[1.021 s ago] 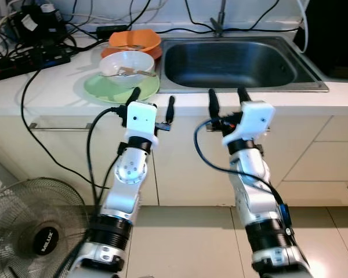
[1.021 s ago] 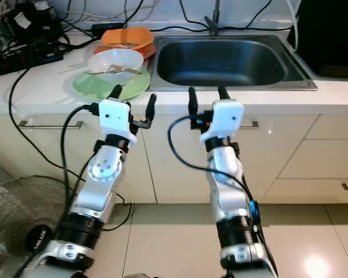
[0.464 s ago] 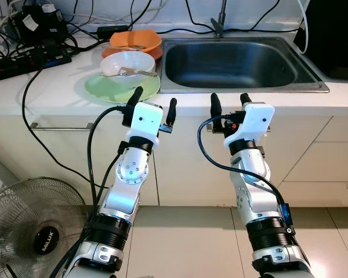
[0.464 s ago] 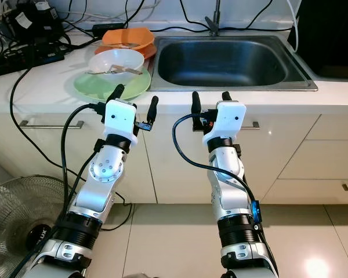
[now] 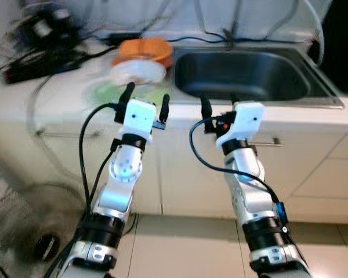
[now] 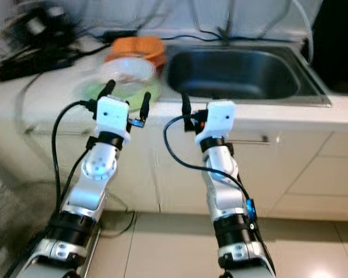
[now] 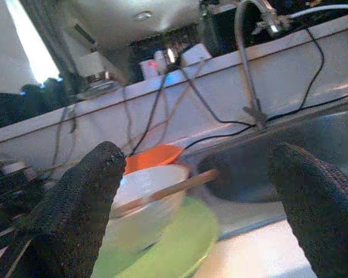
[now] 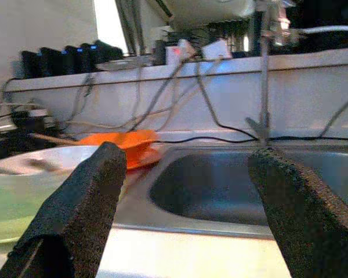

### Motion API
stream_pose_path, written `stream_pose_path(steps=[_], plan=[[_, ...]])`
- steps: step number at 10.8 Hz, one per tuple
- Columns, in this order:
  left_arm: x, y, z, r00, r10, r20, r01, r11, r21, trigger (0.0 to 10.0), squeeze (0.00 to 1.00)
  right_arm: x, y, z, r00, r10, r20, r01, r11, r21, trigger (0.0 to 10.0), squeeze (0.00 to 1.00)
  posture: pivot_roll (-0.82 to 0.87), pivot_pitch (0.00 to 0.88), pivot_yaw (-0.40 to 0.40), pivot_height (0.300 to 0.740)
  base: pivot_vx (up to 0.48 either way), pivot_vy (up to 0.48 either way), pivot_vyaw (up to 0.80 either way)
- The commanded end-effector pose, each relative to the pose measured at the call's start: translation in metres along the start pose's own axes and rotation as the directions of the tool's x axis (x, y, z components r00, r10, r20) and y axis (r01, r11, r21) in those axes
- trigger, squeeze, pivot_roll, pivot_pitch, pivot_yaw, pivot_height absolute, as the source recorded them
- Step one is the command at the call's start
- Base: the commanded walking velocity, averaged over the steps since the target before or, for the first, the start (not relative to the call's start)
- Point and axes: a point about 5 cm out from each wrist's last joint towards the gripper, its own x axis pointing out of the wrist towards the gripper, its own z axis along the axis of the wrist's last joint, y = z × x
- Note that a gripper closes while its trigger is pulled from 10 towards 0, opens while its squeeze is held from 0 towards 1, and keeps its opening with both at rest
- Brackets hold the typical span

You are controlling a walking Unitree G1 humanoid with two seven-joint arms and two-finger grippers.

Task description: Kitchen organization

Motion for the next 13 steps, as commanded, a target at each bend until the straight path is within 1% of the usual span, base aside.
stream_pose_path(steps=[1, 3, 5, 9, 13], plan=[[0.002, -0.004, 0.004, 1.000, -0.012, 0.013, 0.012, 1.000, 0.000, 10.0, 0.00, 0.002, -0.005, 0.002, 1.000, -0.016, -0.004, 0.016, 1.000, 0.007, 10.0, 0.00, 0.08, 0.000, 0.045, 0.740, 0.424, 0.000, 0.00], [0.002, -0.008, 0.004, 0.999, -0.046, 0.015, 0.046, 0.999, 0.008, 10.0, 0.00, 0.004, -0.007, -0.002, 0.999, -0.036, -0.033, 0.037, 0.999, 0.022, 10.0, 0.00, 0.09, 0.000, 0.044, 0.740, 0.388, 0.000, -0.63], [0.001, -0.008, 0.007, 0.998, -0.044, 0.032, 0.044, 0.999, 0.018, 10.0, 0.00, 0.004, -0.006, 0.001, 1.000, -0.029, -0.007, 0.029, 0.999, 0.018, 10.0, 0.00, 0.09, 0.000, 0.043, 0.740, 0.306, 0.000, 0.00], [0.000, -0.011, 0.009, 0.997, -0.070, 0.044, 0.069, 0.997, 0.029, 10.0, 0.00, 0.004, -0.005, 0.001, 1.000, -0.026, -0.007, 0.026, 0.999, 0.023, 10.0, 0.00, 0.08, 0.000, 0.044, 0.740, 0.000, 0.000, 0.00], [0.001, -0.011, 0.020, 0.992, -0.100, 0.078, 0.093, 0.992, 0.084, 10.0, 0.00, 0.005, -0.006, 0.001, 1.000, -0.029, -0.004, 0.029, 0.999, 0.028, 10.0, 0.00, 0.09, 0.000, 0.041, 0.740, 0.000, 0.000, 0.00]])
